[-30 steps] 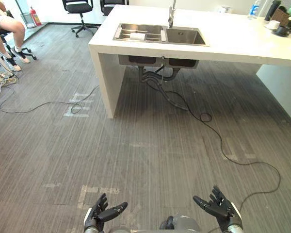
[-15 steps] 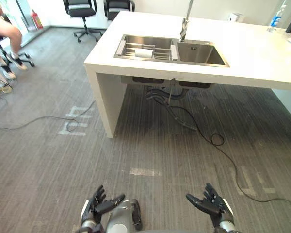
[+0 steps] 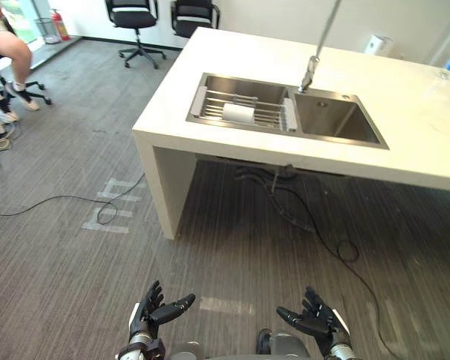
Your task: Walk over to the sink, pick up the cup, carry it to the dishwasher, place the cup inside the dishwasher, then close the dishwasher door
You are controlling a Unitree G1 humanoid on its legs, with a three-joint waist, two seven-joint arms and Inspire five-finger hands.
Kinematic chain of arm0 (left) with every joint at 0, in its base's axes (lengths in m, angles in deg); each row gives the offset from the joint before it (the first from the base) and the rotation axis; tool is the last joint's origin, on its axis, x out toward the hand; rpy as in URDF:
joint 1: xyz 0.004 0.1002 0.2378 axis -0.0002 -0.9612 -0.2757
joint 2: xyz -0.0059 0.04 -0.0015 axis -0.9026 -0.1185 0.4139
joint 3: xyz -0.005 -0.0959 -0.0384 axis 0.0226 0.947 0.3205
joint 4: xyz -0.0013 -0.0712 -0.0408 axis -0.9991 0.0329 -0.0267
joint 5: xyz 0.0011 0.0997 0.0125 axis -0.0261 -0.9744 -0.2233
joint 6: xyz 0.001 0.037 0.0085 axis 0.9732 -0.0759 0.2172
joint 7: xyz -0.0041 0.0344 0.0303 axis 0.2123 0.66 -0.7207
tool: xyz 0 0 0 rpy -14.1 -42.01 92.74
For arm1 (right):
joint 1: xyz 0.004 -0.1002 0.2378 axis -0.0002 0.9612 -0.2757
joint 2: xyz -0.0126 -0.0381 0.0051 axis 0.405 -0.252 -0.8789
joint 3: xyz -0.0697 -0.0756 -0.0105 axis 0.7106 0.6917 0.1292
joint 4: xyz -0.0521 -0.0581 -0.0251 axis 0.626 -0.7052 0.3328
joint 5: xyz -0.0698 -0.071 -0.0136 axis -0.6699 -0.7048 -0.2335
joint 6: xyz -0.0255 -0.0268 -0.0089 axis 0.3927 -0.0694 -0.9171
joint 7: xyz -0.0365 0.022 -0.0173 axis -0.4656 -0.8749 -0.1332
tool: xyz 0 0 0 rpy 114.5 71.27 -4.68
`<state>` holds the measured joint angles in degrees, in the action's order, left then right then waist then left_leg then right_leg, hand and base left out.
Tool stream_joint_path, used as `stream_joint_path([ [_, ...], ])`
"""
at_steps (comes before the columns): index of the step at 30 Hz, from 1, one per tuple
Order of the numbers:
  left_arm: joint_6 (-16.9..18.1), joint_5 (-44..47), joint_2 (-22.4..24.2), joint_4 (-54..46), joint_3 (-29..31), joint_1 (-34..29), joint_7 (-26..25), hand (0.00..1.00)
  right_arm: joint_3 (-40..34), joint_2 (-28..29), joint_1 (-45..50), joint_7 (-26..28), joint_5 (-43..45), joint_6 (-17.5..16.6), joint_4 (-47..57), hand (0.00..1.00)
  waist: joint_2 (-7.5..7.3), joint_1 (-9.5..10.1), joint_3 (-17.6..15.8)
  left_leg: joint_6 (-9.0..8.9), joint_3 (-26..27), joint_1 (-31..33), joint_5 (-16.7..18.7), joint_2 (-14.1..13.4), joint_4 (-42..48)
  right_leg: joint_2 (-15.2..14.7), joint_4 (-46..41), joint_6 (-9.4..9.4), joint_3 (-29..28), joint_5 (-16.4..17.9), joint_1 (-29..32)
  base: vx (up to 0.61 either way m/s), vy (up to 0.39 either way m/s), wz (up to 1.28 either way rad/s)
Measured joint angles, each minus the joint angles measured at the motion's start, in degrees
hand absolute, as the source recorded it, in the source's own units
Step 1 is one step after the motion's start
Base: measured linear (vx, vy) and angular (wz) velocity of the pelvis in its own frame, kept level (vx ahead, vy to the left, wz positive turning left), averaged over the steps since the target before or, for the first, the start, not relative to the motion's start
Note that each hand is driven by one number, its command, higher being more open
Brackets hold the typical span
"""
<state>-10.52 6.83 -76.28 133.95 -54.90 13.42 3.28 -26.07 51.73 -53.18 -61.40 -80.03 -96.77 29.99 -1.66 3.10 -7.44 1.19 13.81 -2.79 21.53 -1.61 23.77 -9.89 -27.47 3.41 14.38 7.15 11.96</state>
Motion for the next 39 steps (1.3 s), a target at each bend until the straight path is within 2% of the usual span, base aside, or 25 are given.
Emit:
stream_joint_path([
  [1,0.5,0.0,0.2,0.0,0.0,-0.6,-0.1,1.0,0.9,0.0,-0.7,-0.2,-0.1,0.3,0.0,1.0,0.92,0.26,0.6,-1.62,-0.6,-0.2,0.9,-1.8,1.4,1.1,-0.7,-0.47,1.2,1.6,-0.3,0.49,-0.328,0.3],
  [3,1.0,-0.1,0.3,0.0,0.1,-0.6,-0.2,1.0,1.3,0.3,-2.5,-0.7,0.0,0.5,0.2,1.0,1.11,0.47,0.8,-2.65,-0.9,2.2,0.7,-4.2,7.2,2.2,-0.9,-0.91,2.4,4.3,-1.2,0.42,-0.291,0.18],
  [4,1.6,-0.1,1.2,0.0,0.4,-0.5,-0.3,1.0,1.2,0.1,-3.1,-1.2,0.0,0.7,0.8,1.0,1.64,0.46,0.6,-3.56,-1.2,4.9,-0.5,-6.0,13.9,2.7,-1.2,-1.32,3.1,5.5,-2.2,0.32,-0.23,0.2],
  [5,1.9,-0.1,2.6,0.0,0.7,-0.6,-0.3,1.0,0.8,-0.2,-3.1,-1.7,0.2,1.1,1.3,1.0,2.13,0.45,0.7,-3.14,-1.9,7.6,-3.3,-7.4,20.7,3.0,-1.5,-1.77,3.8,6.9,-3.5,0.39,-0.261,0.23],
  [7,1.9,-0.4,3.6,-0.1,0.8,-0.5,-0.3,1.0,0.7,-0.9,-2.6,-2.4,0.3,1.8,1.3,1.0,2.03,0.43,0.5,-2.84,-2.2,10.9,-9.9,-9.5,29.8,3.2,-0.3,-2.26,4.6,8.3,-7.0,0.3,-0.137,0.17],
  [8,1.9,-0.9,3.8,-0.3,0.6,-0.5,-0.2,1.0,0.3,-1.5,-1.9,-2.6,0.8,1.9,1.6,1.0,1.94,0.64,0.4,-2.03,-2.1,12.8,-9.4,-10.9,33.3,3.6,1.8,-2.37,4.8,8.4,-9.4,0.28,-0.094,0.06],
  [10,2.0,-1.2,3.7,-1.1,0.4,-0.3,-0.1,1.0,-1.4,-1.8,-1.4,-2.6,1.5,1.9,2.1,1.0,1.86,0.67,0.2,-2.7,-1.9,13.9,-7.0,-11.4,31.2,3.6,4.2,-2.27,4.8,8.3,-11.6,0.21,-0.048,-0.01],
  [11,2.1,-1.1,3.7,-2.5,0.2,-0.3,-0.2,1.0,-2.9,-1.8,-1.2,-2.6,2.3,1.9,2.3,1.0,1.89,0.61,0.2,-2.99,-1.7,14.3,-5.5,-11.3,26.6,3.4,5.6,-2.13,4.7,8.2,-13.1,0.25,-0.007,-0.01],
  [13,2.4,-1.1,3.5,-5.5,-0.2,-0.3,-0.2,1.0,-4.2,-1.9,-1.0,-2.7,2.5,2.1,2.7,1.0,1.74,0.6,-0.4,-2.75,-0.8,15.0,-4.4,-9.9,19.5,2.2,7.6,-1.86,4.0,8.3,-15.6,0.24,0.062,0.01],
  [14,2.8,-1.1,3.5,-8.7,-0.3,-0.4,-0.2,1.0,-3.8,-2.6,-0.7,-2.7,2.8,2.0,3.6,1.0,1.62,0.71,-1.0,-2.85,-0.7,16.7,-4.6,-8.1,15.7,1.0,9.3,-0.6,3.3,9.1,-16.9,0.26,0.202,-0.08],
  [16,3.1,-1.0,3.4,-14.5,-0.4,-0.8,-1.1,1.0,-2.6,-4.5,-0.2,-2.8,2.7,2.0,4.5,1.0,2.46,1.18,-1.6,-2.87,-1.1,19.2,-7.8,-6.2,8.3,-0.4,8.8,1.68,1.7,10.4,-17.6,0.24,0.23,-0.28],
  [17,4.2,-1.1,3.2,-19.3,-0.6,-1.9,-2.4,1.0,-1.0,-6.0,0.9,-2.7,2.6,1.6,5.3,1.0,5.05,2.2,-1.4,-0.7,-2.2,18.8,-16.1,-6.7,3.3,0.3,6.5,4.23,0.3,12.0,-17.8,0.24,0.233,-0.32],
  [18,4.7,-1.1,1.3,-22.6,-0.5,-2.0,-4.3,1.0,0.3,-4.9,1.3,-3.1,2.3,1.8,4.8,1.0,3.35,2.19,-1.3,-0.38,-1.4,18.3,-13.6,-5.1,5.5,-1.2,5.3,4.53,-2.6,12.9,-18.1,0.3,0.269,-0.21],
  [20,4.9,-1.2,-0.4,-30.3,-0.1,-2.4,-6.3,1.0,1.0,-3.9,1.6,-2.8,2.2,1.8,4.8,1.0,2.21,2.63,-0.9,0.62,-0.1,18.7,-10.8,-3.7,7.0,-2.9,5.3,4.86,-4.9,13.6,-18.0,0.26,0.195,-0.08],
  [22,5.2,-1.3,-1.1,-40.4,0.6,-3.7,-7.6,1.0,1.0,-3.2,1.6,-2.4,2.2,1.9,5.0,1.0,2.02,3.49,-0.8,1.22,1.3,18.1,-7.2,-2.8,8.4,-4.6,3.2,5.45,-5.4,13.1,-17.8,0.24,0.171,-0.24],
  [23,5.2,-1.4,-1.5,-44.4,0.8,-4.1,-7.9,1.0,1.0,-3.0,1.8,-2.2,2.2,1.8,5.0,1.0,1.89,3.88,-0.9,1.61,1.7,17.0,-6.0,-2.3,8.4,-5.7,-0.6,5.72,-5.4,12.6,-16.7,0.23,0.124,-0.2],
  [26,5.7,-2.2,-3.5,-56.1,1.9,-6.0,-9.5,1.0,0.3,-2.6,2.7,-1.3,2.2,1.6,4.9,1.0,1.83,4.08,-0.7,1.76,2.9,12.0,-3.5,-2.1,6.9,-8.7,-19.4,5.91,-5.5,6.8,-9.1,0.26,0.079,-0.19],
  [27,5.9,-3.8,-4.3,-58.8,2.7,-6.1,-10.8,1.0,-0.2,-2.2,3.1,-1.0,2.2,1.5,4.9,1.0,1.96,3.8,-0.3,2.17,2.5,9.9,-3.5,-2.3,5.4,-8.7,-23.5,5.06,-4.6,7.5,-6.7,0.26,0.017,-0.03],
  [30,6.6,-4.9,-4.8,-60.8,3.9,-6.0,-12.6,1.0,-1.4,-2.0,4.7,-0.6,1.9,1.1,4.5,1.0,2.0,3.48,0.8,1.24,2.2,5.7,-3.5,-3.0,1.6,-7.9,-22.6,3.08,0.9,8.9,-3.7,0.27,-0.077,0.06],
  [32,6.8,-4.9,-4.7,-60.8,4.9,-6.0,-14.0,1.0,-2.0,-1.8,5.8,0.0,1.9,0.4,4.0,1.0,2.42,2.73,1.7,-1.21,1.3,3.4,-3.6,-5.0,-0.4,-5.9,-15.4,1.73,5.8,9.6,-0.6,0.38,-0.188,0.15],
  [33,6.8,-4.8,-4.8,-60.8,5.4,-6.0,-14.0,1.0,-2.0,-1.7,5.8,0.1,1.9,0.2,3.7,1.0,2.35,2.35,1.8,-1.67,0.9,3.0,-3.6,-5.5,-0.8,-5.3,-12.9,1.65,6.5,9.5,0.2,0.33,-0.208,0.2],
  [34,6.8,-4.8,-4.8,-60.8,5.8,-5.8,-13.9,1.0,-2.0,-1.5,5.6,0.2,2.0,-0.4,3.2,1.0,2.13,2.05,1.9,-2.84,0.5,2.3,-3.2,-6.6,-1.1,-4.1,-7.4,1.24,6.9,8.4,1.8,0.33,-0.236,0.2],
  [35,6.8,-4.8,-5.1,-60.9,5.8,-5.8,-13.4,1.0,-1.9,-1.1,5.8,0.2,2.0,-0.9,2.7,1.0,0.79,2.03,2.6,-3.74,-0.1,2.2,-2.8,-6.8,-0.3,-3.4,-0.5,-1.63,6.7,0.2,2.5,0.34,-0.259,0.27],
  [37,6.5,-4.9,-3.7,-60.7,5.0,-6.0,-12.0,1.0,-2.2,-1.9,5.3,0.0,2.0,-1.0,0.5,1.0,2.54,1.47,3.3,-4.94,-2.0,1.7,-2.4,-9.1,-0.1,-1.2,-0.6,-1.97,8.1,0.9,0.8,0.33,-0.248,0.15],
  [39,6.5,-6.3,-3.6,-61.6,3.4,-5.7,-10.0,1.0,-2.9,-2.0,4.0,0.0,2.0,-0.9,0.3,1.0,3.13,1.83,3.6,-5.76,-2.4,0.9,-4.7,-10.4,-0.8,0.3,-0.2,-3.23,8.8,3.0,-0.4,0.29,-0.206,0.03],
])
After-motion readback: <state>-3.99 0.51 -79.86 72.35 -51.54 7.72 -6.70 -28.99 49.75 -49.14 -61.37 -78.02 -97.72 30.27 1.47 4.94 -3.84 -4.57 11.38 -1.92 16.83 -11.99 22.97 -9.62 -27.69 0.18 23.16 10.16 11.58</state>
